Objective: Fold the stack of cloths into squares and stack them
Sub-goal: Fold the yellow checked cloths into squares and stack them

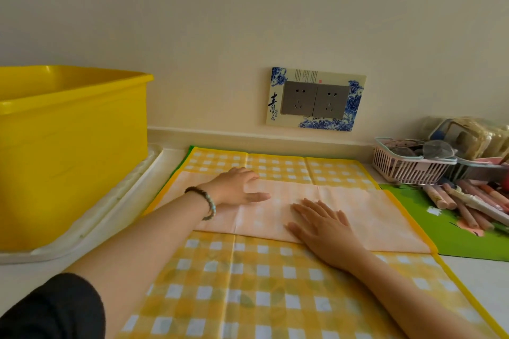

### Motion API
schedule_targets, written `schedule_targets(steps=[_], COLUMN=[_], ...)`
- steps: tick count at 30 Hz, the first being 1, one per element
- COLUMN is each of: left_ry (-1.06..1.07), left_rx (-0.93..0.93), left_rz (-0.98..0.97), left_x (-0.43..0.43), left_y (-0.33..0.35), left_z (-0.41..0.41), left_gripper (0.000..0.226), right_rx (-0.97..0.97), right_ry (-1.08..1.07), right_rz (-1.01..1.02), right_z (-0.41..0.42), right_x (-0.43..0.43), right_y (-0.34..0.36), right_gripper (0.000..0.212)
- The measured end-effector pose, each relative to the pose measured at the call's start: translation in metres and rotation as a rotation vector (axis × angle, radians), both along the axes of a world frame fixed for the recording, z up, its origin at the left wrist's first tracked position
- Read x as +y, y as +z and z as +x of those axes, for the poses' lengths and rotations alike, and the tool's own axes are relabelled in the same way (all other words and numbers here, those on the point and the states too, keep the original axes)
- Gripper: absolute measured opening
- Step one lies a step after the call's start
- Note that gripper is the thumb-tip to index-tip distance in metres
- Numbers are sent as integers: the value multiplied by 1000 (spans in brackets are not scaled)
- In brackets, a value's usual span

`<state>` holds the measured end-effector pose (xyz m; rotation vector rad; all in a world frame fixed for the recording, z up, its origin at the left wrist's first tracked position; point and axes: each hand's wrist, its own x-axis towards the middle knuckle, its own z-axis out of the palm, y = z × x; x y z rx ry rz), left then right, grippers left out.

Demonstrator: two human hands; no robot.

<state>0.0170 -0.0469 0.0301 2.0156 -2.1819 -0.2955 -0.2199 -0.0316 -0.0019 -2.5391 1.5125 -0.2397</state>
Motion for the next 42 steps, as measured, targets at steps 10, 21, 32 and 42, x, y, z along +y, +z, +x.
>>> schedule_targets(steps=[10,21,32,42], left_ry=[-8,244,583,71], left_rx=[210,511,951,368], left_rz=[76,-80,22,-204], left_x=[-54,16,51,120], left_y=[3,4,-45,-11], left_z=[-9,4,-35,-22], left_gripper=[34,28,38,49], right_rx=[-122,-427,-89,-32], right_ry=[20,81,185,223], right_rz=[-8,2,55,48], right_z=[-3,-7,-7,-23], right_x=[-2,13,36,29], right_y=[4,25,5,1], right_gripper=[55,48,55,51])
